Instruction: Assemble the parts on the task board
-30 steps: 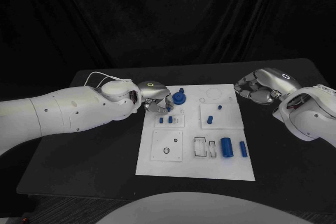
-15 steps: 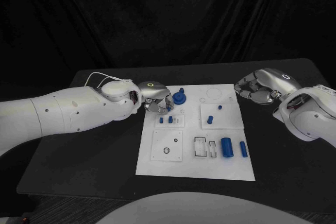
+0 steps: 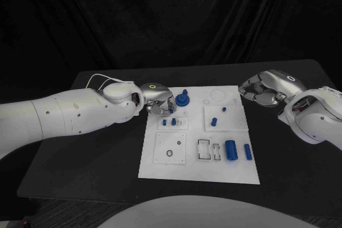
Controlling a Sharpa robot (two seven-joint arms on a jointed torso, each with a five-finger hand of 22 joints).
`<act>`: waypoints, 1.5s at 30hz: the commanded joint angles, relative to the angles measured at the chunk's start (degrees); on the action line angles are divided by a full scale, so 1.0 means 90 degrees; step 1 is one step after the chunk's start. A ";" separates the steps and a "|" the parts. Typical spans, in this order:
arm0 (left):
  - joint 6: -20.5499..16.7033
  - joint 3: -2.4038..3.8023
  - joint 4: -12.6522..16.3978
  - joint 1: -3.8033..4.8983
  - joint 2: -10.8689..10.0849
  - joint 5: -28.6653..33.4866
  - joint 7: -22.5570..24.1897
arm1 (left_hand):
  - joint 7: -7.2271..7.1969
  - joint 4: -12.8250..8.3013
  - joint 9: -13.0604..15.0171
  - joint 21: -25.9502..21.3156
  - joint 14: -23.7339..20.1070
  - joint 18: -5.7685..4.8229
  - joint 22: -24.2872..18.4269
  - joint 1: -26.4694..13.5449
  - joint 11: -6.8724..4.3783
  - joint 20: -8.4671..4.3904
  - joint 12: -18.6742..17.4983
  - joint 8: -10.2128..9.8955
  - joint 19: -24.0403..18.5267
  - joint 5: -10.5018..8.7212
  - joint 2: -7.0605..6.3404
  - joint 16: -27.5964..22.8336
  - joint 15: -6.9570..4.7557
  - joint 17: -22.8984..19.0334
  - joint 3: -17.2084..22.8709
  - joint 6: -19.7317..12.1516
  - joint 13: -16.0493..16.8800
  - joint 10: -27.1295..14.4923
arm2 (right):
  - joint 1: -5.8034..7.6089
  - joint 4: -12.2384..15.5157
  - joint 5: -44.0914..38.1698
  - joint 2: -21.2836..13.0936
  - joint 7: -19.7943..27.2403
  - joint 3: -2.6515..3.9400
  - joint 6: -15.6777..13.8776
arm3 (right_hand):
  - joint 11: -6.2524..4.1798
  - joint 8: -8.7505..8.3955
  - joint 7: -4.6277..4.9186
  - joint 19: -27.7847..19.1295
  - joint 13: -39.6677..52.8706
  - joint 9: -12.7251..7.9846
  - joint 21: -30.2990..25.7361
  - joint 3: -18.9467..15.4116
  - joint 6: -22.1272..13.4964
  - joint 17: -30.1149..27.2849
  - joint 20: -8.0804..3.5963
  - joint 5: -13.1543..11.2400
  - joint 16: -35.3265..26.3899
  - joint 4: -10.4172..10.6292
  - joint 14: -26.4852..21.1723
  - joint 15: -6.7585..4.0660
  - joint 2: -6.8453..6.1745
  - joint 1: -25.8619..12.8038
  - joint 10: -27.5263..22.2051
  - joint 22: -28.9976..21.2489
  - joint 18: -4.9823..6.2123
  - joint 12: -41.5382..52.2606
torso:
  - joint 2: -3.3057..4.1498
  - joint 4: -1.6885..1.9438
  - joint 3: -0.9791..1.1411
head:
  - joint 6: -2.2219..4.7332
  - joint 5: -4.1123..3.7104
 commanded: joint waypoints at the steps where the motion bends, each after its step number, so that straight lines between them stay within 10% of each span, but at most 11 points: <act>1: 0.0235 -0.0020 -0.0021 -0.0038 -0.0003 -0.0044 -0.0076 | -0.0013 -0.0011 -0.0017 -0.0050 -0.0065 0.0081 0.1111 0.0024 0.0019 -0.0001 -0.0055 0.0006 -0.0059 0.0004 -0.0056 -0.0041 0.0008 -0.0025 0.0053 -0.0072 -0.0004 0.0022 | -0.0016 -0.0001 -0.0013 -0.0004 -0.0066 0.0005 0.0041 | 0.0044 -0.0013 0.0028 0.0075 0.1008 0.0006 -0.0035 0.0014 0.0021 -0.0011 -0.0039 0.0021 -0.0021 -0.0035 0.0088 -0.0028 -0.0001 0.0061 0.0410 0.1100 0.0118 -0.0040 | -0.0006 -0.0002 0.0001 | 0.0001 0.0009; 21: -0.0194 -0.0020 -0.0026 -0.0050 -0.0118 -0.0044 -0.0175 | -0.0476 0.0277 -0.0367 -0.0181 -0.0162 0.0095 0.1089 -0.0472 0.0093 0.0046 -0.0292 -0.0153 -0.0109 -0.0827 -0.0333 -0.0089 0.0060 -0.0193 -0.0039 -0.1486 -0.0030 -0.0139 | -0.0013 0.0046 -0.0013 -0.0054 -0.0069 0.0005 -0.0004 | 0.0012 -0.0022 0.0016 0.0062 0.0751 0.0009 -0.0086 0.0010 0.0014 -0.0074 -0.0021 0.0013 -0.0057 -0.0043 0.0077 0.0008 -0.0028 0.0039 0.0309 0.1087 0.0123 -0.0134 | 0.0003 0.0000 0.0002 | 0.0001 0.0001; 27: -0.0741 -0.0019 -0.0025 -0.0049 -0.0304 -0.0044 -0.0082 | -0.0551 0.0516 -0.0429 -0.0180 -0.0131 0.0093 0.1095 -0.0615 0.0081 0.0056 -0.0265 -0.0151 -0.0080 -0.1142 -0.0412 -0.0071 0.0057 -0.0198 -0.0245 -0.1778 0.0048 -0.0151 | 0.0016 0.0138 -0.0013 -0.0148 0.0028 0.0006 -0.0225 | -0.0009 -0.0031 -0.0004 0.0016 -0.1176 0.0037 -0.0280 0.0056 0.0050 -0.0313 -0.0012 -0.0016 -0.0207 0.0002 0.0032 0.0006 -0.0103 -0.0027 -0.0583 0.1037 0.0159 -0.1154 | 0.0001 0.0000 0.0002 | 0.0001 -0.0013; 28: -0.0869 -0.0019 -0.0025 -0.0049 -0.0355 -0.0044 -0.0039 | -0.0560 0.0540 -0.0429 -0.0200 -0.0145 0.0097 0.1089 -0.0624 0.0071 0.0056 -0.0263 -0.0144 -0.0091 -0.1148 -0.0413 -0.0089 0.0054 -0.0230 -0.0263 -0.1779 0.0056 -0.0157 | 0.0029 0.0149 -0.0013 -0.0159 0.0052 0.0006 -0.0267 | 0.0009 -0.0070 -0.0012 -0.0033 -0.3176 0.0033 -0.0439 0.0118 -0.0015 -0.0507 -0.0031 -0.0072 -0.0338 0.0030 -0.0014 -0.0002 -0.0172 -0.0011 -0.1717 0.0991 0.0190 -0.2543 | 0.0000 0.0000 0.0001 | 0.0001 -0.0018; 31: -0.1246 -0.0019 -0.0009 -0.0047 -0.0502 0.0109 0.0138 | -0.0563 0.0624 -0.0412 -0.0376 -0.0316 0.0134 0.1038 -0.0606 0.0031 0.0050 -0.0255 -0.0086 -0.0194 -0.1150 -0.0410 -0.0298 0.0038 -0.0541 -0.0319 -0.1696 0.0099 -0.0196 | 0.0100 0.0196 -0.0012 -0.0198 0.0123 0.0007 -0.0376 | 0.0010 -0.0076 0.0020 -0.0142 -0.4836 0.0056 -0.0835 0.0246 -0.0024 -0.0780 -0.0016 -0.0164 -0.0560 0.0119 -0.0055 0.0008 -0.0269 0.0020 -0.2543 0.0866 0.0248 -0.4161 | -0.0002 0.0001 0.0001 | 0.0001 -0.0042; 35: -0.1648 -0.0018 0.0049 -0.0032 -0.0710 0.0826 0.0478 | -0.0559 0.0785 -0.0395 -0.1036 -0.0861 0.0244 0.0856 -0.0471 0.0034 0.0081 -0.0244 -0.0025 -0.0607 -0.1127 -0.0409 -0.0935 0.0059 -0.1359 -0.0389 -0.1558 0.0199 -0.0309 | 0.0234 0.0258 -0.0012 -0.0236 0.0183 0.0007 -0.0445 | 0.0097 -0.0061 0.0074 -0.0080 -0.5589 0.0097 -0.0756 0.0392 -0.0020 -0.0390 0.0037 -0.0310 -0.0333 0.0249 0.0050 0.0075 -0.0410 0.0056 -0.2743 0.0891 0.0221 -0.5435 | 0.0002 -0.0011 -0.0006 | 0.0001 -0.0060; 38: -0.1737 -0.0018 0.0091 -0.0007 -0.0892 0.1845 0.1000 | -0.0377 0.1006 -0.0397 -0.3659 -0.2228 0.0595 0.0109 -0.0395 0.0125 0.0202 -0.0201 0.0002 -0.2469 -0.0968 -0.0358 -0.2107 0.0306 -0.2232 -0.0511 -0.1468 0.0342 -0.0796 | 0.0381 0.0308 -0.0012 -0.0251 0.0237 0.0007 -0.0443 | 0.0195 -0.0039 0.0148 -0.0001 -0.6328 0.0146 -0.0590 0.0488 -0.0023 -0.0121 0.0101 -0.0516 -0.0152 0.0304 0.0087 0.0176 -0.0572 0.0144 -0.2720 0.0959 0.0187 -0.6593 | 0.0002 0.0004 -0.0015 | 0.0001 -0.0089; 40: -0.1603 -0.0018 0.0107 0.0014 -0.1011 0.2695 0.1484 | -0.0264 0.1115 -0.0415 -0.5127 -0.3432 0.0631 -0.0324 -0.0402 0.0033 0.0284 -0.0176 -0.0023 -0.3867 -0.0952 -0.0300 -0.2879 0.0471 -0.2489 -0.0657 -0.1491 0.0427 -0.1458 | 0.0496 0.0333 -0.0013 -0.0250 0.0279 0.0007 -0.0392 | 0.0260 -0.0011 0.0133 0.0008 -0.6756 0.0179 -0.0577 0.0468 0.0001 -0.0066 0.0153 -0.0910 -0.0110 0.0298 0.0077 0.0246 -0.0700 0.0212 -0.2744 0.0979 0.0186 -0.7277 | 0.0003 0.0010 -0.0022 | 0.0001 -0.0100; 43: -0.1328 -0.0018 0.0131 0.0057 -0.1158 0.3810 0.2203 | -0.0139 0.1321 -0.0472 -0.6581 -0.5494 0.0671 -0.1008 -0.0762 0.0004 0.0110 -0.0278 -0.0110 -0.5624 -0.0587 -0.0073 -0.4290 0.0302 -0.3054 -0.1112 -0.1683 0.0379 -0.2829 | 0.0674 0.0357 -0.0061 -0.0227 0.0309 0.0007 -0.0226 | 0.0344 -0.0045 -0.0026 0.0016 -0.7047 0.0140 -0.0552 0.0240 0.0028 0.0015 0.0216 -0.1784 -0.0054 0.0439 0.0078 0.0294 -0.0805 0.0068 -0.2783 0.1002 0.0176 -0.7726 | 0.0004 -0.0008 -0.0027 | 0.0001 -0.0114; 45: -0.1189 -0.0017 0.0200 0.0111 -0.1270 0.4411 0.2644 | -0.0391 0.1389 -0.0566 -0.7679 -0.7301 0.0783 -0.1721 -0.1220 -0.0312 -0.0176 -0.0611 -0.0156 -0.6899 -0.0216 0.0035 -0.6057 -0.0057 -0.4174 -0.1521 -0.2137 0.0024 -0.4177 | 0.0818 0.0375 -0.0185 -0.0203 0.0319 0.0007 0.0002 | 0.0449 -0.0232 -0.0144 -0.0022 -0.7248 -0.0015 -0.0655 -0.0076 -0.0201 0.0066 0.0280 -0.2316 -0.0018 0.0570 0.0070 0.0374 -0.0934 -0.0073 -0.3080 0.0987 0.0189 -0.8045 | 0.0000 -0.0007 -0.0031 | 0.0001 -0.0151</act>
